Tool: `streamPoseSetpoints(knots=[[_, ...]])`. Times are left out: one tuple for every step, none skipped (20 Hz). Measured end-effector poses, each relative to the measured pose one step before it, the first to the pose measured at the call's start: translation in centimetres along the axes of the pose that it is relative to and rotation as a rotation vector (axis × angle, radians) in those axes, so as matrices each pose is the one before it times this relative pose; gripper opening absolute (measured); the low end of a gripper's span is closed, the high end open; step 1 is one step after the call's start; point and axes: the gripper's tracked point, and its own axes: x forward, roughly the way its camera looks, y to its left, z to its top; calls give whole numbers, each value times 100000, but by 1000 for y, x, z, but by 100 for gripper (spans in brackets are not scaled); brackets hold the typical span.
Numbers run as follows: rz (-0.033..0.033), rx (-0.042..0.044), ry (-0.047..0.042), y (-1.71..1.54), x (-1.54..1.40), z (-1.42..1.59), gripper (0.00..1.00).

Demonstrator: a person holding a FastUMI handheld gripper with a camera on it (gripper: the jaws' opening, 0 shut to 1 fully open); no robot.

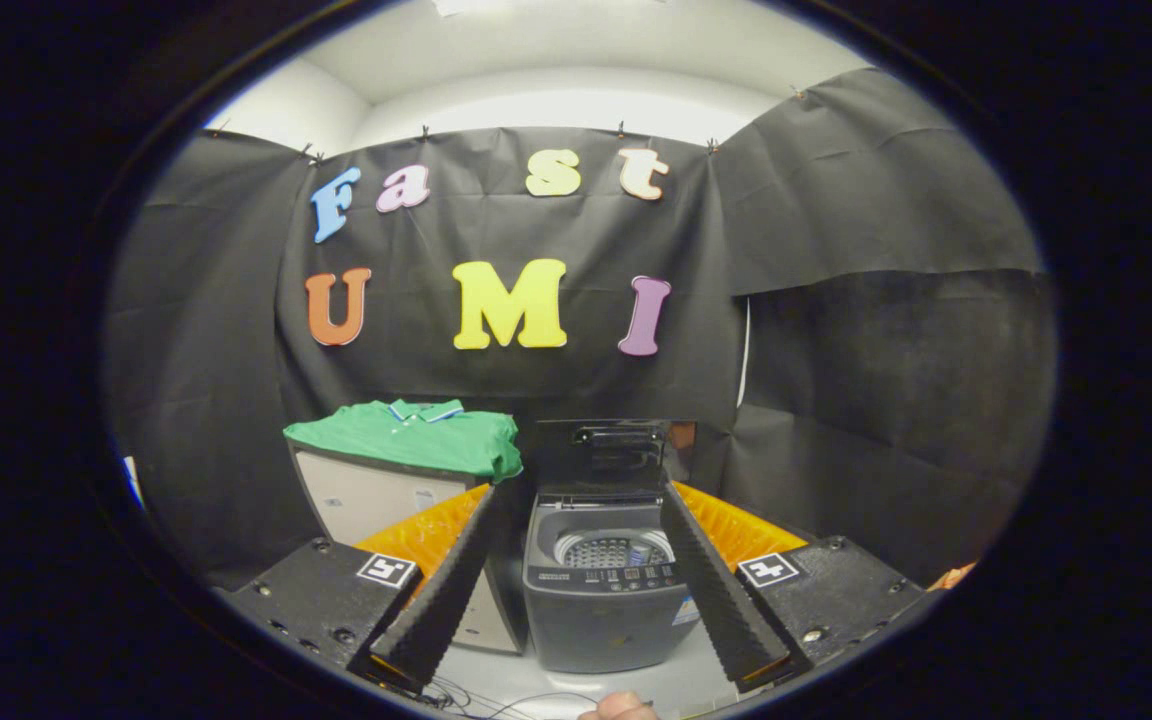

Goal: Put the clothes into the washing machine and then close the washing machine lid.

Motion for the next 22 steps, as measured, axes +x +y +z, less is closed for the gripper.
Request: streamPoseSetpoints(knots=[[-167, 157, -126, 679, 326, 360, 100], [86, 434, 49, 743, 174, 223, 100], [239, 629, 41, 921, 258, 357, 100], [266, 864, 143, 1055, 350, 357, 100], [258, 965, -51, 1090, 423, 349, 100], [440, 760, -43, 1251, 351, 516, 100], [13, -25, 537, 1124, 488, 428, 100], [917, -282, 28, 1067, 385, 270, 100], [1063, -465, -172, 1398, 337, 555, 100], [866, -771, 142, 1020, 297, 487, 100], [1257, -310, 161, 1116, 259, 429, 100], [1398, -353, 604, 1203, 217, 480, 100], [1484, -253, 243, 1094, 364, 479, 100], [1380, -21, 287, 963, 514, 641, 100], [1444, 139, 677, 920, 581, 552, 100], [1475, 269, 956, 707, 559, 306, 100], [1375, 256, 1098, 810, 686, 511, 100], [968, -313, 1982, 501, 795, 266, 100], [1478, -229, 1463, 684, 858, 513, 100], [1808, -199, 557, 863, 1055, 587, 100], [1449, -443, 766, 694, 1204, 684, 100], [1002, -885, 1883, 357, 1123, 173, 100]])
